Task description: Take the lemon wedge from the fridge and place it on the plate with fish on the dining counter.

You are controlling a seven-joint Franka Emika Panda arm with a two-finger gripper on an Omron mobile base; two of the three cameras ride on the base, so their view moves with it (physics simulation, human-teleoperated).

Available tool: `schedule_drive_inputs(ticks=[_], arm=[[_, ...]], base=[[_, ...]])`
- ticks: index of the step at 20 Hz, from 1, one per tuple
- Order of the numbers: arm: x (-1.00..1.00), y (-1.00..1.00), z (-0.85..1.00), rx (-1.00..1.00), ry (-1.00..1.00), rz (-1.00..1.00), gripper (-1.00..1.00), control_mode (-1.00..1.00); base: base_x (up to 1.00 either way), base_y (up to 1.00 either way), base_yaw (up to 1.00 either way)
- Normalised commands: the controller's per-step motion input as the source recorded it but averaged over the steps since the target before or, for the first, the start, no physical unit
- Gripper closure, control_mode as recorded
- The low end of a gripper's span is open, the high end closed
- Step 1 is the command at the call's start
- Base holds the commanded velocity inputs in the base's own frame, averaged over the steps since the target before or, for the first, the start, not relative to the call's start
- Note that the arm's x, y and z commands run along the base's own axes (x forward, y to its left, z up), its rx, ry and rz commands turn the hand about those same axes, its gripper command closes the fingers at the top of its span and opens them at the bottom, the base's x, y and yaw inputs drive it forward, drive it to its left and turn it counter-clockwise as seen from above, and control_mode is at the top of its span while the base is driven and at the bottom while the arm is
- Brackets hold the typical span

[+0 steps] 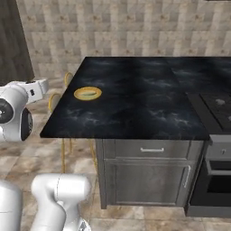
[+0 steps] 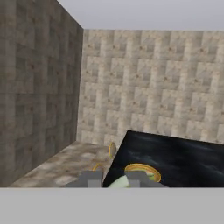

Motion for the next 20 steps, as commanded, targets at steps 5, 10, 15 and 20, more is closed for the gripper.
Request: schedule_drive_inputs(ticks=[5,10,15,20], arm=[[0.00,0.00,0.00,0.00,0.00,0.00,1.00,1.00],[0.00,0.00,0.00,0.00,0.00,0.00,1.00,1.00],[0.00,0.00,0.00,0.00,0.00,0.00,1.00,1.00],[0.00,0.00,0.00,0.00,0.00,0.00,1.00,1.00]], base=[[0.93,0.10,-0.02],[1.00,-0.04,0.00],[0.36,0.00,-0.01],[0.08,-0.12,-0.05]])
